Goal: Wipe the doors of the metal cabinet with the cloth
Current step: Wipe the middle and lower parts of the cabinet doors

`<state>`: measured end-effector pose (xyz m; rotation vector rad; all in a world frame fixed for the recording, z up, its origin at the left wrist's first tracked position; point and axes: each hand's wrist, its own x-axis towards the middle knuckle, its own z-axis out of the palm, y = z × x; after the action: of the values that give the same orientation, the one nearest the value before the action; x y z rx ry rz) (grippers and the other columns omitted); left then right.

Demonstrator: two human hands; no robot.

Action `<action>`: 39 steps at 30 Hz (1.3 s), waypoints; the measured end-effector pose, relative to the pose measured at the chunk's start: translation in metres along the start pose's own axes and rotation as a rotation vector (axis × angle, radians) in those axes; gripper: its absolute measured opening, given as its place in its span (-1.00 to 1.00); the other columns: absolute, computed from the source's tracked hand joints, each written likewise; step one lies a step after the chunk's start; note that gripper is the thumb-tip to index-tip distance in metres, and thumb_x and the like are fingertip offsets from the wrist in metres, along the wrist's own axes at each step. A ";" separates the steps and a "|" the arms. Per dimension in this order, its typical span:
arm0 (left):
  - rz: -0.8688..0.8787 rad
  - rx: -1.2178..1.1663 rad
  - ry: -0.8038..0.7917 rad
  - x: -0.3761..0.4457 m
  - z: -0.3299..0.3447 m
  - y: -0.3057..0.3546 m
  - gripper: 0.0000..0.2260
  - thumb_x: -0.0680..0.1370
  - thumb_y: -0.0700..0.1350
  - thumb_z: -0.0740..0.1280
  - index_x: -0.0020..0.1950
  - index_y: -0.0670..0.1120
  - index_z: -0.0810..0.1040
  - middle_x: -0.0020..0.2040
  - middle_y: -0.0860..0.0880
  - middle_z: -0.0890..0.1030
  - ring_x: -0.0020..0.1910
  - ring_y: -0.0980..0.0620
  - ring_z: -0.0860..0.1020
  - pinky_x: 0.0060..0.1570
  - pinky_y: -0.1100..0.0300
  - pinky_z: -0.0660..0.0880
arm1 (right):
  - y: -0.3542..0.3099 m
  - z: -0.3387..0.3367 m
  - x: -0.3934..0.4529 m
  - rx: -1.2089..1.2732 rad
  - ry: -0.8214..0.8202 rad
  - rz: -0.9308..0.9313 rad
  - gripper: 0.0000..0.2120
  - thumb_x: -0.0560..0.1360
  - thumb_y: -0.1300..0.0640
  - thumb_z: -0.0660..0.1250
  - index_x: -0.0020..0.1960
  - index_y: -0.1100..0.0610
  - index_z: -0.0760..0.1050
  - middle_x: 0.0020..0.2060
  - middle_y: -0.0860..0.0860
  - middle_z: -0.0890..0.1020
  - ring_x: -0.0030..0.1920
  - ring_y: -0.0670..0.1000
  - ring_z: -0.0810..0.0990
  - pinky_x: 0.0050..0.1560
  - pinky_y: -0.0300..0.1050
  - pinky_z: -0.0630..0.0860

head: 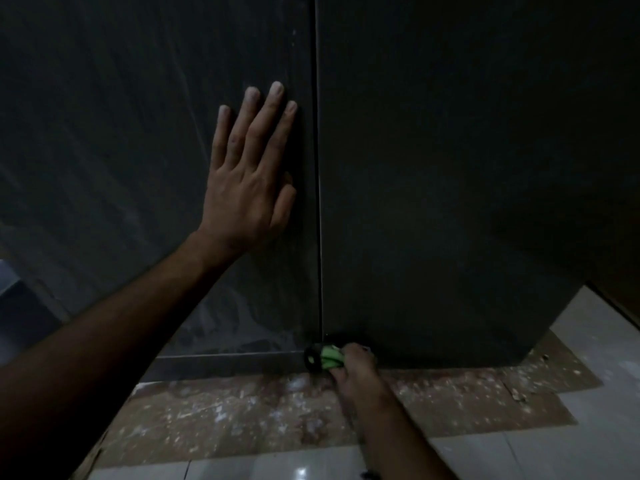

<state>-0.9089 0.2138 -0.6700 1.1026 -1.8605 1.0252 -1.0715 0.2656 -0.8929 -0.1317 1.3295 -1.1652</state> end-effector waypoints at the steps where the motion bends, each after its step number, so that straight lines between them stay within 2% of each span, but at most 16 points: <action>1: 0.010 -0.006 0.015 0.001 0.003 0.003 -0.36 0.57 -0.01 0.21 0.60 -0.23 0.18 0.60 -0.27 0.17 0.60 -0.28 0.09 0.58 -0.21 -0.05 | -0.002 0.005 -0.004 0.051 -0.047 0.030 -0.61 0.59 0.43 0.08 0.41 0.34 0.31 0.14 0.27 0.50 -0.18 0.14 0.52 -0.46 -0.09 0.57; 3: 0.012 -0.024 0.015 0.000 0.004 0.001 -0.37 0.59 0.03 0.14 0.60 -0.23 0.18 0.60 -0.27 0.18 0.60 -0.28 0.10 0.58 -0.19 -0.05 | -0.012 0.019 -0.019 0.123 -0.087 -0.010 -0.70 0.57 0.44 0.13 0.28 0.33 0.41 0.02 0.25 0.55 -0.21 0.12 0.55 -0.38 -0.06 0.56; 6: 0.033 0.016 0.043 -0.002 0.009 -0.003 -0.38 0.60 0.06 0.10 0.61 -0.21 0.18 0.60 -0.25 0.18 0.60 -0.27 0.10 0.58 -0.19 -0.04 | -0.045 0.031 -0.030 0.174 -0.205 -0.153 -0.87 0.56 0.40 0.25 0.01 0.23 0.50 -0.13 0.19 0.63 -0.31 0.05 0.67 -0.43 -0.12 0.59; 9: 0.028 0.025 0.052 0.000 0.010 -0.002 -0.36 0.59 0.07 0.10 0.61 -0.21 0.18 0.60 -0.26 0.19 0.60 -0.27 0.11 0.58 -0.18 -0.04 | -0.045 0.028 -0.034 0.140 -0.198 -0.128 -0.81 0.57 0.34 0.30 0.16 0.19 0.46 0.00 0.19 0.63 -0.14 0.09 0.66 -0.39 -0.05 0.62; 13: 0.020 0.022 0.026 -0.002 0.006 -0.002 -0.38 0.60 0.04 0.13 0.61 -0.22 0.18 0.61 -0.25 0.18 0.60 -0.26 0.10 0.58 -0.20 -0.02 | -0.014 0.002 -0.019 0.063 -0.068 0.023 -0.75 0.58 0.40 0.21 0.18 0.15 0.44 -0.05 0.17 0.57 -0.25 0.05 0.54 -0.45 -0.16 0.53; 17: 0.053 0.015 0.002 -0.002 0.006 -0.008 -0.37 0.61 0.03 0.15 0.63 -0.18 0.13 0.63 -0.21 0.12 0.63 -0.21 0.03 0.59 -0.18 -0.05 | -0.045 0.014 -0.028 0.121 -0.220 0.020 -0.86 0.57 0.36 0.26 0.11 0.28 0.52 -0.04 0.21 0.62 -0.18 0.06 0.62 -0.41 -0.12 0.60; 19: 0.033 0.020 0.010 -0.001 0.007 -0.005 -0.37 0.60 0.05 0.13 0.63 -0.19 0.13 0.63 -0.21 0.12 0.63 -0.20 0.03 0.58 -0.19 -0.05 | -0.064 0.029 -0.047 0.204 -0.290 -0.079 -0.81 0.53 0.34 0.34 0.15 0.27 0.51 -0.02 0.21 0.67 -0.15 0.08 0.68 -0.37 -0.12 0.63; 21: 0.003 0.018 0.024 -0.001 0.007 -0.001 -0.36 0.59 0.07 0.11 0.62 -0.20 0.16 0.62 -0.21 0.14 0.63 -0.20 0.05 0.58 -0.20 -0.03 | -0.079 0.037 -0.066 0.088 -0.219 -0.351 -0.74 0.47 0.27 0.43 0.15 0.21 0.52 -0.02 0.17 0.69 -0.13 0.03 0.70 -0.22 -0.06 0.65; 22: 0.000 0.015 0.030 0.000 0.007 0.001 -0.36 0.58 0.08 0.11 0.61 -0.20 0.18 0.62 -0.20 0.16 0.63 -0.19 0.06 0.57 -0.20 -0.01 | -0.088 0.039 -0.074 -0.064 -0.127 -0.566 -0.74 0.43 0.21 0.47 0.09 0.17 0.54 -0.07 0.11 0.69 -0.15 -0.06 0.68 -0.16 -0.11 0.62; 23: 0.004 0.014 0.034 0.000 0.007 0.001 -0.36 0.59 0.08 0.10 0.61 -0.20 0.19 0.62 -0.20 0.16 0.63 -0.18 0.06 0.57 -0.20 0.00 | -0.099 0.040 -0.083 -0.212 -0.034 -0.809 -0.75 0.37 0.17 0.51 0.00 0.12 0.53 -0.15 0.03 0.67 -0.20 -0.19 0.61 -0.17 -0.23 0.53; 25: 0.015 0.020 0.032 0.001 0.005 -0.001 -0.37 0.59 0.09 0.09 0.61 -0.19 0.20 0.62 -0.19 0.16 0.63 -0.15 0.06 0.56 -0.20 0.04 | -0.123 0.042 -0.102 -0.378 0.068 -1.219 -0.71 0.30 0.16 0.55 -0.07 0.06 0.51 -0.24 -0.13 0.59 -0.27 -0.22 0.50 -0.24 -0.42 0.35; 27: 0.015 0.022 0.029 0.001 0.002 -0.004 -0.38 0.59 0.08 0.10 0.60 -0.18 0.22 0.62 -0.18 0.17 0.63 -0.14 0.07 0.56 -0.19 0.05 | -0.148 0.049 -0.119 -0.469 0.098 -1.468 -0.58 0.30 0.19 0.55 0.13 0.09 0.56 -0.06 -0.06 0.59 -0.06 -0.13 0.51 -0.06 -0.40 0.33; 29: 0.016 0.020 0.043 0.003 -0.002 -0.004 -0.41 0.59 0.04 0.12 0.59 -0.18 0.25 0.60 -0.18 0.21 0.62 -0.12 0.11 0.56 -0.14 0.06 | -0.178 0.066 -0.133 -0.542 0.179 -1.693 -0.46 0.32 0.17 0.52 0.29 0.11 0.53 0.17 0.10 0.49 0.17 0.05 0.45 0.17 -0.23 0.35; 32: -0.004 -0.023 0.090 0.007 -0.007 -0.005 -0.45 0.57 -0.05 0.16 0.56 -0.19 0.29 0.56 -0.15 0.29 0.57 -0.10 0.22 0.55 -0.02 0.08 | -0.226 0.097 -0.154 -0.610 0.314 -2.005 -0.33 0.37 0.17 0.42 0.47 0.06 0.37 0.40 0.17 0.36 0.31 0.15 0.37 0.34 -0.11 0.35; 35: -0.057 -0.079 0.109 0.011 -0.013 -0.008 -0.48 0.57 -0.09 0.18 0.54 -0.19 0.31 0.51 -0.14 0.32 0.48 -0.10 0.30 0.48 0.09 0.13 | -0.235 0.110 -0.152 -0.736 0.253 -2.257 -0.38 0.42 0.29 0.33 0.45 0.01 0.40 0.45 0.12 0.40 0.27 0.17 0.38 0.22 0.09 0.43; 39: -0.095 -0.115 0.086 0.015 -0.023 -0.007 -0.47 0.55 -0.11 0.20 0.52 -0.22 0.35 0.48 -0.15 0.34 0.42 -0.10 0.34 0.43 0.12 0.18 | -0.209 0.070 -0.111 -1.206 0.041 -2.518 -0.51 0.43 0.14 0.44 0.35 0.00 0.54 0.40 0.12 0.48 0.22 0.17 0.38 0.13 0.08 0.43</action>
<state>-0.9033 0.2271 -0.6457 1.0531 -1.7586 0.8867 -1.1151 0.2091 -0.6567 -3.3230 1.1636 -1.7027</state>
